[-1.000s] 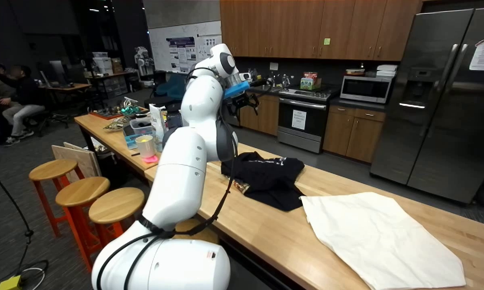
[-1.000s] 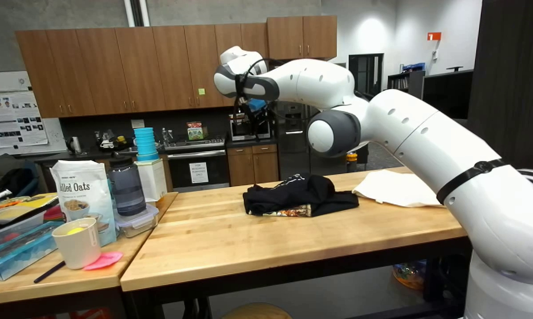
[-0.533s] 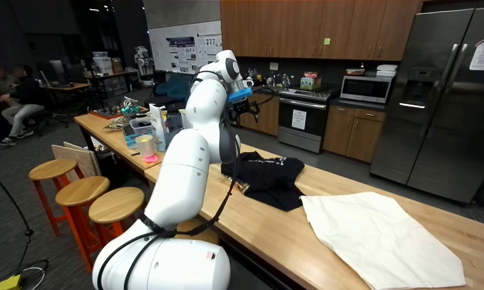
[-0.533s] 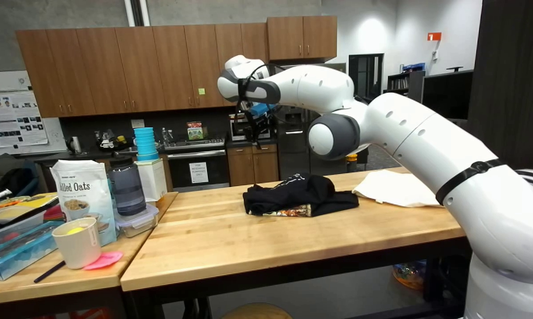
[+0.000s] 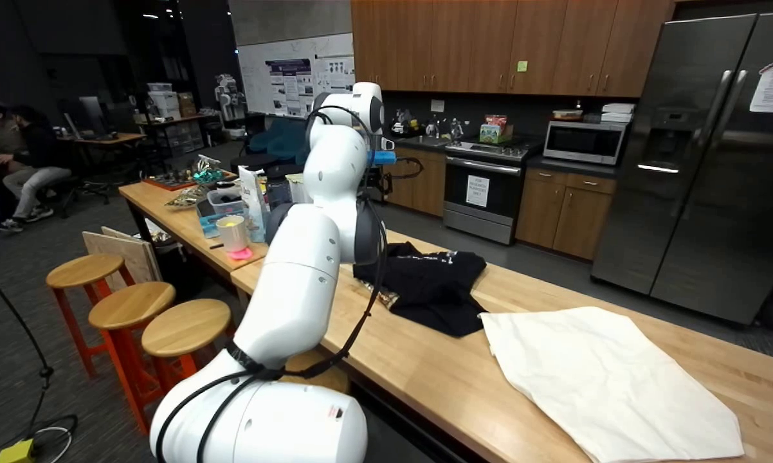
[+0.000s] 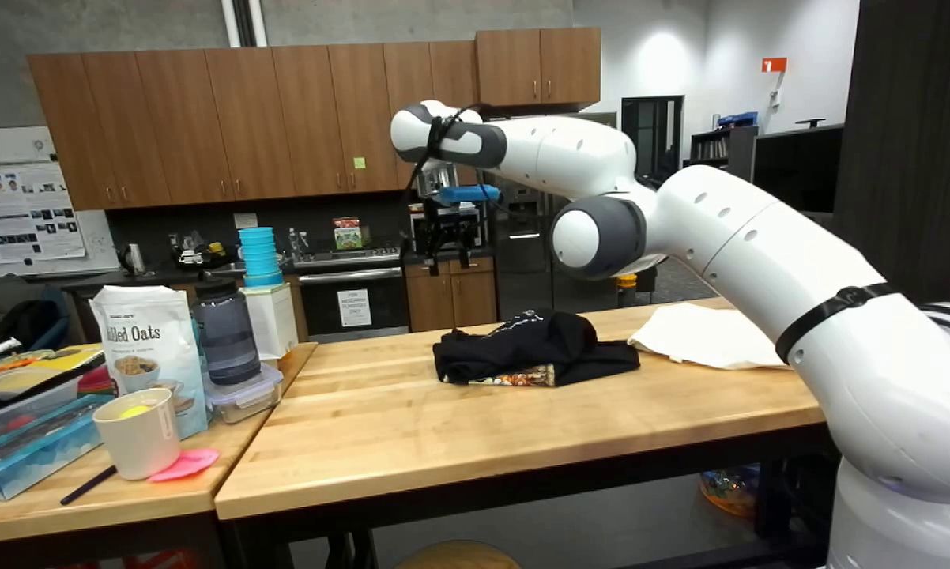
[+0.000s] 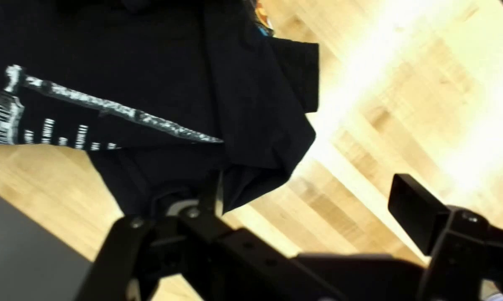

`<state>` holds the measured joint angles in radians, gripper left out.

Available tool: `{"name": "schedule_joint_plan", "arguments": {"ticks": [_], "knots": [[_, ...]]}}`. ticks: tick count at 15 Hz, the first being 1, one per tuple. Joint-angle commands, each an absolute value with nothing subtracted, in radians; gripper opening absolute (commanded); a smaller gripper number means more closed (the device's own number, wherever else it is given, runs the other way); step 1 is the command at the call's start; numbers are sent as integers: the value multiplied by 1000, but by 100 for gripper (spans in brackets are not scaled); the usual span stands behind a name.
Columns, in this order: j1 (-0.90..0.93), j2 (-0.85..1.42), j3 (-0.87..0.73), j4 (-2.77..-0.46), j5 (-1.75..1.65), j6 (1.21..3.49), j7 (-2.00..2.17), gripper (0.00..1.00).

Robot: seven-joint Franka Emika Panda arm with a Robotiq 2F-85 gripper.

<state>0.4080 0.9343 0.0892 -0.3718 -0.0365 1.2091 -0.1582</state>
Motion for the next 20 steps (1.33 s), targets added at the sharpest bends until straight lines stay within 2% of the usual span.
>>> {"name": "schedule_joint_plan", "arguments": {"ticks": [1, 14, 20], "knots": [[355, 916, 171, -382, 78, 1155, -213, 100], [312, 942, 214, -357, 169, 854, -246, 100], [351, 879, 221, -384, 155, 807, -280, 100]]}}
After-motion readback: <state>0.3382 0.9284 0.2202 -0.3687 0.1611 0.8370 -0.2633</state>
